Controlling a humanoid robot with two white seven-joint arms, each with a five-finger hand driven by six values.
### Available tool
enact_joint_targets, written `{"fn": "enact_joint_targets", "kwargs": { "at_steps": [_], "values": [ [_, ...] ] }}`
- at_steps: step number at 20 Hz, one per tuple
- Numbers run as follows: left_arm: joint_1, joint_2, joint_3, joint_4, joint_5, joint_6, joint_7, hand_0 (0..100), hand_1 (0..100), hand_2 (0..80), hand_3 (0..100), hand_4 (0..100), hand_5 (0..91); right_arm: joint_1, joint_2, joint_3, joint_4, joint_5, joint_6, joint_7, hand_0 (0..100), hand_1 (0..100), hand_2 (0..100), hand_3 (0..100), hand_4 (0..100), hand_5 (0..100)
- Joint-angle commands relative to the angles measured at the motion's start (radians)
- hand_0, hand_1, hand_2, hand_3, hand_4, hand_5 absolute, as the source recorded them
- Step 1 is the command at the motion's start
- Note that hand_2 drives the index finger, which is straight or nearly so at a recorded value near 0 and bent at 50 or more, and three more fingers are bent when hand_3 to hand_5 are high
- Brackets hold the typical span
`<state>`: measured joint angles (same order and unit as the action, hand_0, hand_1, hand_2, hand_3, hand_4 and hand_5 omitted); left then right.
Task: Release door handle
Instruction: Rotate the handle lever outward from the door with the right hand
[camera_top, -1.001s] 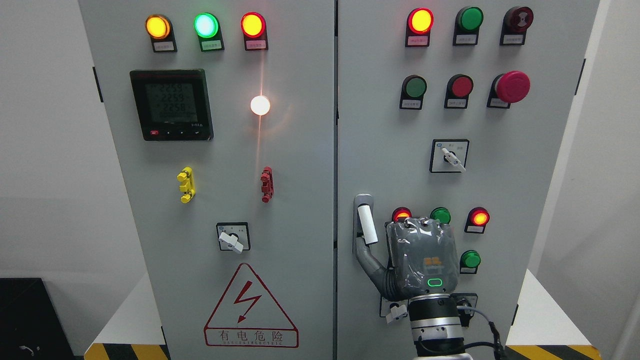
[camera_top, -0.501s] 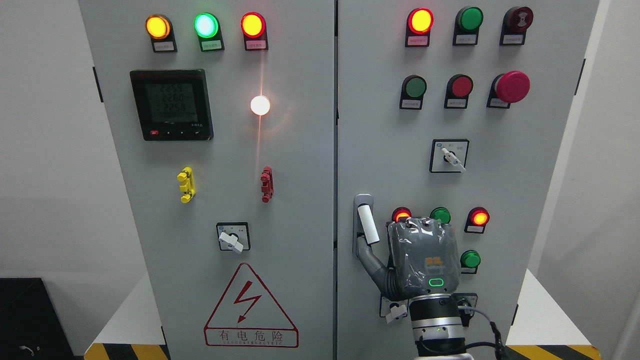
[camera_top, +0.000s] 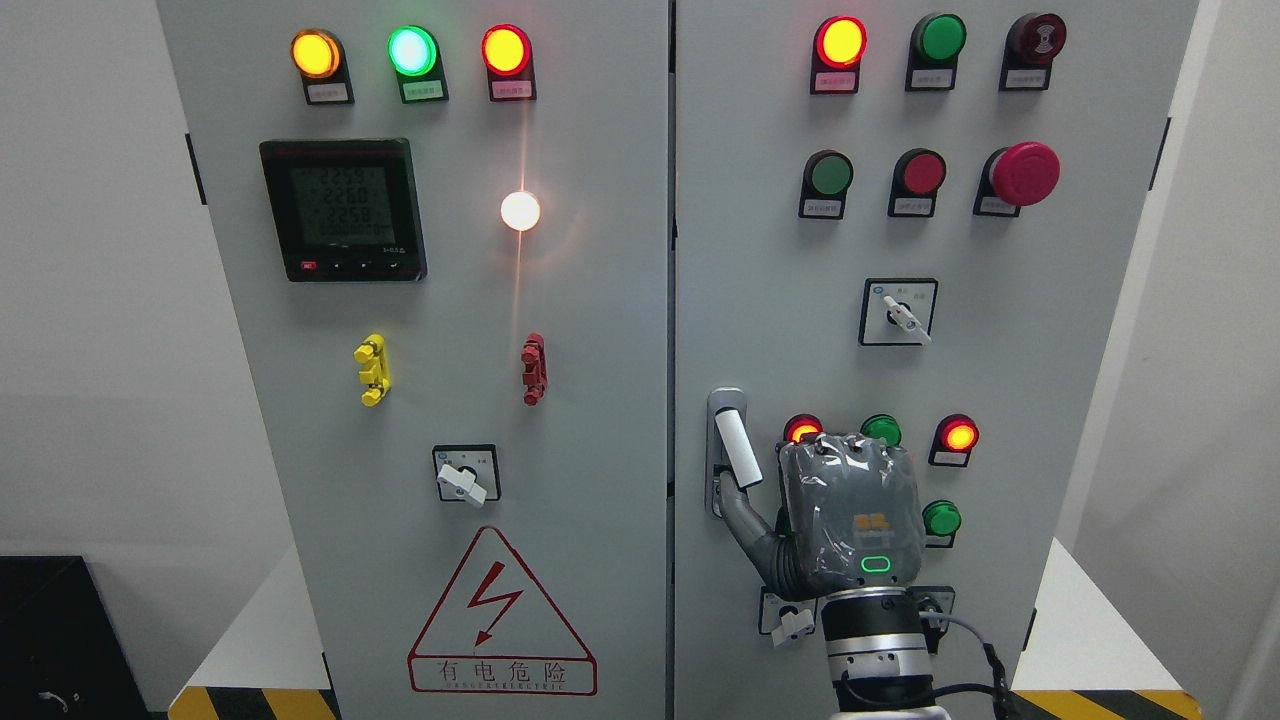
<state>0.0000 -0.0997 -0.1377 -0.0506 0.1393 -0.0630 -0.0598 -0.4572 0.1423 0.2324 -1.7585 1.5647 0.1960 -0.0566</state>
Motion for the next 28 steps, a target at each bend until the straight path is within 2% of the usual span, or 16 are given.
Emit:
{"fn": "enact_joint_targets", "kwargs": {
  "at_steps": [1, 28],
  "values": [
    [0.020, 0.000, 0.000, 0.000, 0.000, 0.000, 0.000, 12, 56, 0.0, 0, 0, 0.0, 0.000, 0.000, -0.008, -0.002, 0.000, 0.000, -0.002, 49, 34, 100, 100, 100, 100],
    [0.020, 0.000, 0.000, 0.000, 0.000, 0.000, 0.000, 12, 56, 0.0, 0, 0, 0.0, 0.002, 0.000, -0.010, -0.004, -0.002, 0.009, -0.005, 50, 33, 100, 100, 100, 100]
  ]
}}
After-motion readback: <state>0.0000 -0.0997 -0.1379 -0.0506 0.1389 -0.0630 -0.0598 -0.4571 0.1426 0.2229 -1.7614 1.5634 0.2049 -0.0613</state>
